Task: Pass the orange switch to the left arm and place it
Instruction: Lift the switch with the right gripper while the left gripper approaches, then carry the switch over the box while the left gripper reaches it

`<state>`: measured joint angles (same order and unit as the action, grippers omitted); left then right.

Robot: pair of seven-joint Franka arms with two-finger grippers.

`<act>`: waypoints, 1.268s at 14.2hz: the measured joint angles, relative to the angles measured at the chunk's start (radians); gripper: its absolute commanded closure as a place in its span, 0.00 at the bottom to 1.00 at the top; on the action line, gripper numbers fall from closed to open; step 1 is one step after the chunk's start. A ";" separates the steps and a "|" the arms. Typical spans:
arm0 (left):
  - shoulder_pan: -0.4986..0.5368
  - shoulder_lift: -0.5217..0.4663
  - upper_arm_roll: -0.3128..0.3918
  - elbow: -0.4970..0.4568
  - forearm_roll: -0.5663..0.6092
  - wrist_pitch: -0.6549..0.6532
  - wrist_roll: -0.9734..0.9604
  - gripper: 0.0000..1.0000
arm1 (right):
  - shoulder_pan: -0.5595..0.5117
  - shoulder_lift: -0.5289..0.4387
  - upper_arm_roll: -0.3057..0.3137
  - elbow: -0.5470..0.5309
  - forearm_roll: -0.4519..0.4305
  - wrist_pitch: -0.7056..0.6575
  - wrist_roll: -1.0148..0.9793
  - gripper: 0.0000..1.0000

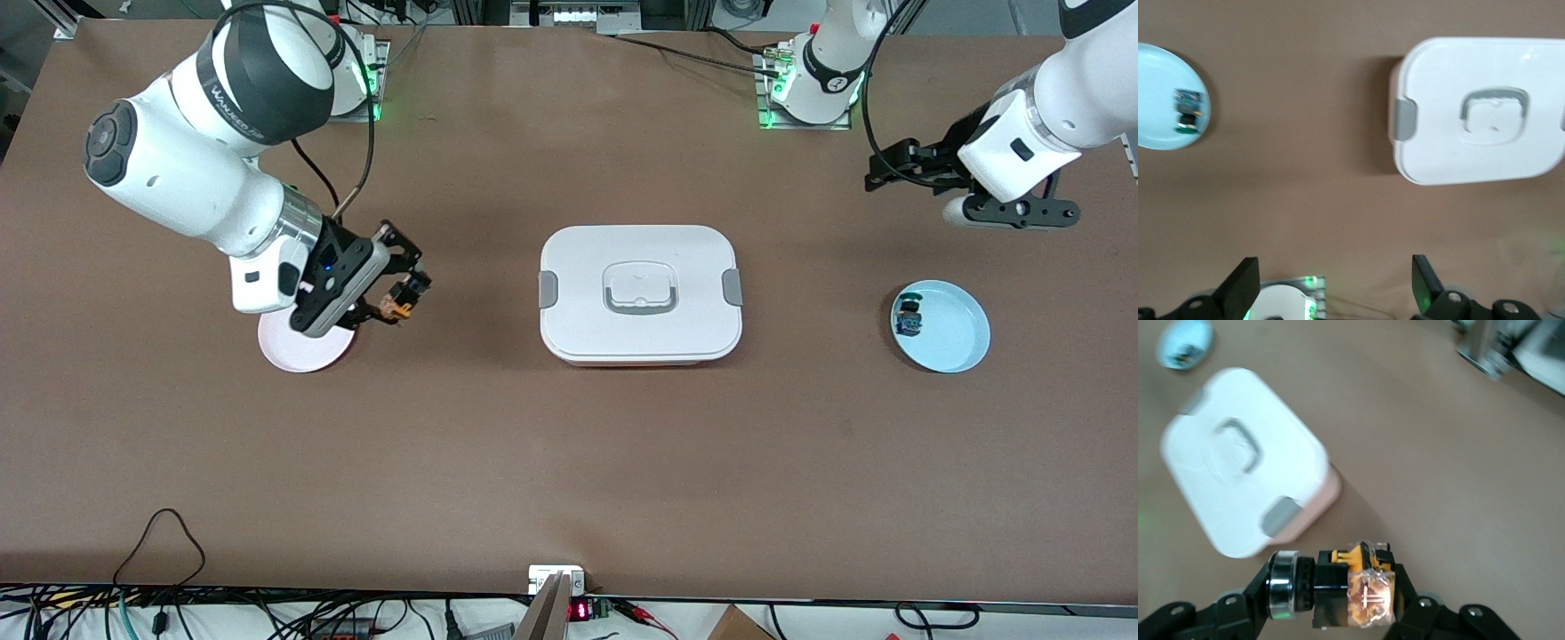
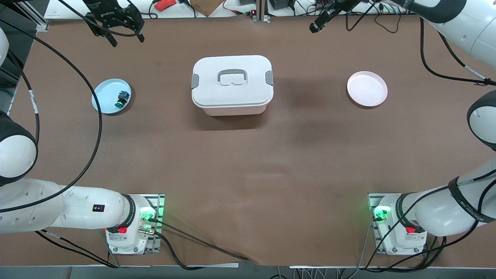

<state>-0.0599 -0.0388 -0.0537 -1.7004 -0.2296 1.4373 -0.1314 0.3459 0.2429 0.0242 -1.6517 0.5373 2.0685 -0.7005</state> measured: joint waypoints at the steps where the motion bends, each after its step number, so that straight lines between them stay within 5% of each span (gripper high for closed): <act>1: 0.000 0.004 0.000 0.000 -0.038 -0.009 0.000 0.00 | 0.002 0.000 0.005 0.000 0.070 -0.001 -0.089 0.91; 13: -0.013 0.155 -0.014 -0.001 -0.909 -0.010 0.005 0.00 | 0.154 0.059 0.020 0.001 0.975 0.110 -0.939 0.91; 18: -0.039 0.192 -0.126 -0.011 -1.102 0.251 0.022 0.00 | 0.190 0.089 0.020 0.001 1.244 0.119 -1.047 0.91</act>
<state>-0.0986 0.1531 -0.1798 -1.7110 -1.3312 1.6886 -0.1090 0.5362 0.3315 0.0445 -1.6506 1.7816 2.1872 -1.7474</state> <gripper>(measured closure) 0.000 0.273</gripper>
